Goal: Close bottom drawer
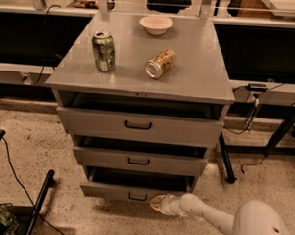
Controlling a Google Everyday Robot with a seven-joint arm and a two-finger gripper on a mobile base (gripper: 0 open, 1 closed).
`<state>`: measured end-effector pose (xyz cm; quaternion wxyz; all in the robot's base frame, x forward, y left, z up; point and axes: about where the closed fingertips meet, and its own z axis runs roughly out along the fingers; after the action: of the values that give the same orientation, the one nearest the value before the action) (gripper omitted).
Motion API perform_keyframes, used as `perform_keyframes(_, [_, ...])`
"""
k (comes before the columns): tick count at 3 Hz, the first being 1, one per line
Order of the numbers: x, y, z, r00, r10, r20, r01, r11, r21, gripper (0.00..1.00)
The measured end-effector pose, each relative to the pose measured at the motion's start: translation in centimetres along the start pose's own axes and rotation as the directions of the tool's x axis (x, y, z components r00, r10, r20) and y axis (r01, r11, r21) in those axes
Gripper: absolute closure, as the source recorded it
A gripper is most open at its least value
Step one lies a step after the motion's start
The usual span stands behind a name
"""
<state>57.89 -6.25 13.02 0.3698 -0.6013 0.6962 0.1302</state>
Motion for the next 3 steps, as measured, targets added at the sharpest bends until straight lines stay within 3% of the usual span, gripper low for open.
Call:
perform_keyframes(1, [0.0, 0.0, 0.0, 1.000, 0.000, 0.000, 0.000, 1.0000, 0.000, 1.00])
perform_keyframes(3, [1.3, -2.4, 1.1, 1.000, -0.011, -0.001, 0.011, 0.9999, 0.012, 1.00])
